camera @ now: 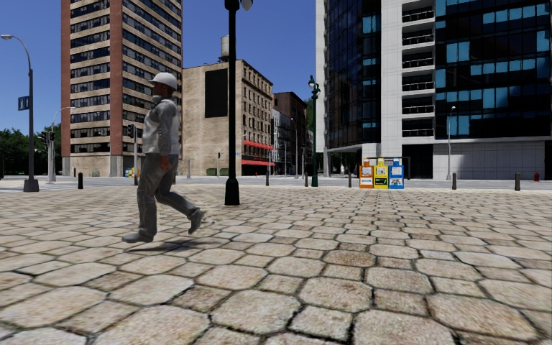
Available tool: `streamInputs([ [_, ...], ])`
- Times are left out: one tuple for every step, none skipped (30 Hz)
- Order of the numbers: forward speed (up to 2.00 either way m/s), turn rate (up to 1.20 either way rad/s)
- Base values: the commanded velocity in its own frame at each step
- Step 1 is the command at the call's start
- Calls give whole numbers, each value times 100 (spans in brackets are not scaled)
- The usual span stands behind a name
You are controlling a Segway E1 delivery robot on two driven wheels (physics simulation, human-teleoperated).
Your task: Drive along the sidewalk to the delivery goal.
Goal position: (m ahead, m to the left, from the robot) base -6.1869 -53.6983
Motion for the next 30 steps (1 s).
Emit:
streamInputs([
  [0,0],
  [0,0],
  [0,0],
  [0,0],
  [0,0],
  [0,0],
  [0,0],
  [0,0],
  [0,0],
  [0,0],
  [0,0],
  [0,0],
  [0,0],
  [0,0],
  [0,0],
  [0,0],
  [0,0],
  [0,0],
  [0,0],
  [0,0],
  [0,0],
  [0,0],
  [0,0],
  [0,0],
  [0,0],
  [0,0],
  [0,0],
  [0,0],
  [0,0],
  [0,0],
])
